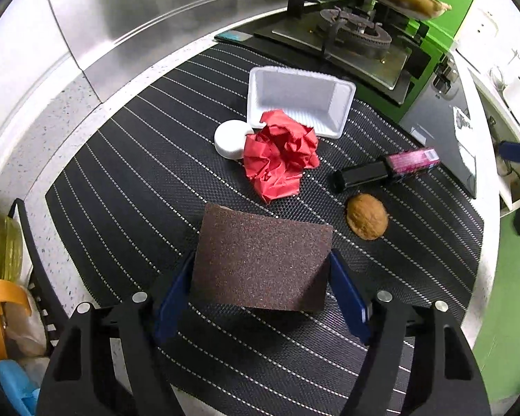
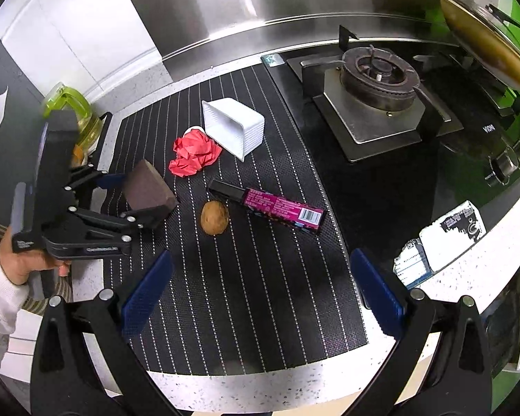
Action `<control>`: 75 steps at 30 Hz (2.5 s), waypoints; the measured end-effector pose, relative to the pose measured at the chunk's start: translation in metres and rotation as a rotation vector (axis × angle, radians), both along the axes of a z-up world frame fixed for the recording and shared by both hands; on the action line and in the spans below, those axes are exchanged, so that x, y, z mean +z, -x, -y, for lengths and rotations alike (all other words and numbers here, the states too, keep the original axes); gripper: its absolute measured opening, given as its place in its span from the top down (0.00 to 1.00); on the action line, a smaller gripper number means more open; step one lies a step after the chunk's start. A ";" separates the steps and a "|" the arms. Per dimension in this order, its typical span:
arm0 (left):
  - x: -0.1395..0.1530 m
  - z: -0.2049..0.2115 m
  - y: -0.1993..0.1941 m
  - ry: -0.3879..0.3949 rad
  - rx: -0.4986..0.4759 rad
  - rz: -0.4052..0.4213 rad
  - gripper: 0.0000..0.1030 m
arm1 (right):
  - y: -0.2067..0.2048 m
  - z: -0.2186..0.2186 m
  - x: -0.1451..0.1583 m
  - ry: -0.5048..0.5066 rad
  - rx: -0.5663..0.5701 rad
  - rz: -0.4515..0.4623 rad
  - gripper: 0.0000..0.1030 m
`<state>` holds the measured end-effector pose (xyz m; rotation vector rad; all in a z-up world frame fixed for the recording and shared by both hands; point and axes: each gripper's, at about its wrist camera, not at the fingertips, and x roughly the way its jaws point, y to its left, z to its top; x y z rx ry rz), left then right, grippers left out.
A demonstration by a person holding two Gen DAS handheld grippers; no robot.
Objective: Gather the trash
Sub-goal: 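Grasp the brown sponge pad with the left gripper while the right grasps the pink candy box, then carry the sponge pad and candy box over the pink wastebasket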
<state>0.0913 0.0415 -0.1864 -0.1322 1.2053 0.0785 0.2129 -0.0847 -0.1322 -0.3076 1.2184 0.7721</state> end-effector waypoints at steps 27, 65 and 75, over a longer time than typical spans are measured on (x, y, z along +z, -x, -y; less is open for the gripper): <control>0.027 -0.007 0.015 0.040 0.170 0.040 0.30 | -0.032 -0.055 -0.079 0.175 0.496 0.055 0.35; 0.114 0.164 -0.013 0.075 -0.387 0.177 0.30 | 0.052 0.157 0.073 -0.050 -0.331 0.142 0.78; 0.110 0.301 -0.015 0.130 -0.756 0.191 0.30 | 0.125 0.291 0.085 0.072 -0.728 0.232 0.78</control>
